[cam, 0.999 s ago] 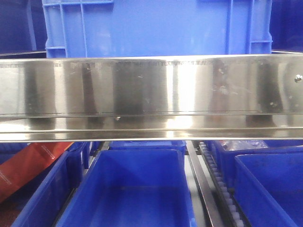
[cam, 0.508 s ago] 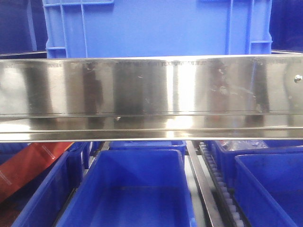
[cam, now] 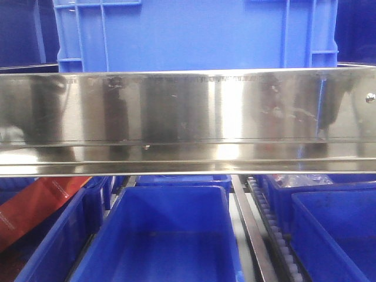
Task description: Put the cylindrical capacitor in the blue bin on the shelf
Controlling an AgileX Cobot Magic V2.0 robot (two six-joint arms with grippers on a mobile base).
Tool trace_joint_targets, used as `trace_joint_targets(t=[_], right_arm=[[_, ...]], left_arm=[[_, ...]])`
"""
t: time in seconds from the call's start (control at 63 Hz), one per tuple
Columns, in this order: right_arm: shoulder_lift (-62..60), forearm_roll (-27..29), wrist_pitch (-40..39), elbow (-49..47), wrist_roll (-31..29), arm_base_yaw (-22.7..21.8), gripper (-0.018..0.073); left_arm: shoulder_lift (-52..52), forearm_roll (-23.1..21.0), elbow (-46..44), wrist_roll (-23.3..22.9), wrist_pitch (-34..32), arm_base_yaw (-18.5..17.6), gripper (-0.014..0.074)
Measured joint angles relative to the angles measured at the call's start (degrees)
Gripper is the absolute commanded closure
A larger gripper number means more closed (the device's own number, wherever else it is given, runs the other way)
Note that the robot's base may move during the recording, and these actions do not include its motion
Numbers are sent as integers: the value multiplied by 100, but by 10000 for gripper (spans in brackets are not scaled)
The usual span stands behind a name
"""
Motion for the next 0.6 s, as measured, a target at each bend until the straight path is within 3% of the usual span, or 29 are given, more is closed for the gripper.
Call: trace_joint_targets(t=[0.603], right_arm=[[0,0,0,0,13,0,721]], left_arm=[[0,-129,0,0,-55,10,707]])
